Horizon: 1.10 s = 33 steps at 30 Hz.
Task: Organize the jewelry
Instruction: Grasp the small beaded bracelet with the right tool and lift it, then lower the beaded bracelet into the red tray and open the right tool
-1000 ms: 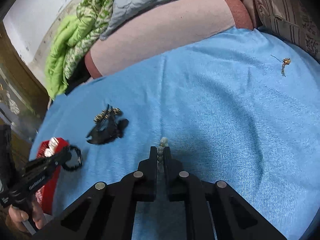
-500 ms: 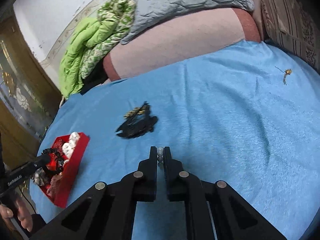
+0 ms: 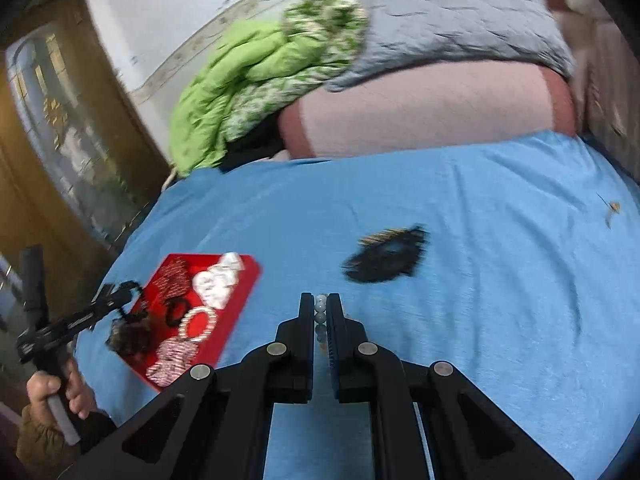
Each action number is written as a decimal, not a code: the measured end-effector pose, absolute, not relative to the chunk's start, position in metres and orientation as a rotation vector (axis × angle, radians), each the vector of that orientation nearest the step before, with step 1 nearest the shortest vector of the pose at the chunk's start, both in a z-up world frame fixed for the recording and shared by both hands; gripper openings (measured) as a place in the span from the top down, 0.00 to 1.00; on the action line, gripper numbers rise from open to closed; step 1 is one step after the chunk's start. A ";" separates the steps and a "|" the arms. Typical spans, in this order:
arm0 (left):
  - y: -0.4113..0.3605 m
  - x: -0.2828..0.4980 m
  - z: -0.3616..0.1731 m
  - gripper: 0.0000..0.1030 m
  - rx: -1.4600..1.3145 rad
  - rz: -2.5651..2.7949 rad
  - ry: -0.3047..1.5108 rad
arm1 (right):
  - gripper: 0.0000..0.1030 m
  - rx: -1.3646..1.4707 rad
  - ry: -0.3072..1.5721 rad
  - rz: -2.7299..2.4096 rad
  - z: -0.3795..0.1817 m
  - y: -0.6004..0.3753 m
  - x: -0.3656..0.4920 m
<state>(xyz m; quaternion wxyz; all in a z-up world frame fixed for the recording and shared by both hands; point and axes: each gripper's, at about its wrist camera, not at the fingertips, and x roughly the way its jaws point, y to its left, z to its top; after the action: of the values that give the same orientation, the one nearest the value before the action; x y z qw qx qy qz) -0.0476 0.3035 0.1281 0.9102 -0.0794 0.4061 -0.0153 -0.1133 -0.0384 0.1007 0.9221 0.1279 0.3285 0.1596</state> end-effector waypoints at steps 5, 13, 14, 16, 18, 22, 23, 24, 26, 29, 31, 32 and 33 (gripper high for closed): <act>0.326 -0.023 0.117 0.93 -0.213 -0.036 0.862 | 0.93 0.187 0.686 0.411 0.111 0.021 -0.104; 0.347 -0.008 0.094 0.93 -0.259 -0.055 0.874 | 0.93 0.083 0.716 0.529 0.120 0.112 -0.077; 0.349 -0.007 0.092 0.93 -0.257 -0.052 0.882 | 0.93 0.076 0.720 0.538 0.120 0.120 -0.073; 0.353 -0.006 0.087 0.93 -0.253 -0.042 0.903 | 0.93 0.065 0.733 0.563 0.118 0.142 -0.061; 0.356 -0.007 0.084 0.93 -0.234 -0.029 0.913 | 0.93 0.067 0.749 0.582 0.113 0.160 -0.048; 0.361 -0.004 0.077 0.93 -0.201 0.013 0.938 | 0.93 0.087 0.801 0.604 0.098 0.192 -0.019; 0.363 -0.003 0.073 0.93 -0.196 0.025 0.952 | 0.93 0.090 0.817 0.604 0.092 0.198 -0.011; 0.364 -0.002 0.070 0.93 -0.187 0.037 0.960 | 0.93 0.090 0.832 0.601 0.087 0.204 -0.004; 0.363 0.000 0.066 0.93 -0.164 0.065 0.970 | 0.93 0.088 0.868 0.582 0.073 0.213 0.013; 0.364 0.002 0.063 0.93 -0.145 0.088 0.972 | 0.93 0.088 0.913 0.550 0.056 0.218 0.031; 0.366 0.002 0.063 0.93 -0.154 0.087 0.969 | 0.93 0.086 0.932 0.528 0.048 0.217 0.040; 0.367 0.002 0.063 0.93 -0.160 0.085 0.967 | 0.93 0.085 0.938 0.519 0.045 0.216 0.042; 0.368 0.003 0.064 0.93 -0.165 0.082 0.966 | 0.93 0.085 0.946 0.508 0.041 0.215 0.046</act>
<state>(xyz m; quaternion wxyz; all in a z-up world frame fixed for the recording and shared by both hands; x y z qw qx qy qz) 0.0026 0.3677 0.0638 0.8815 -0.0794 0.4638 0.0393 0.0458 0.2146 0.0411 0.8585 0.0404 0.4504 0.2418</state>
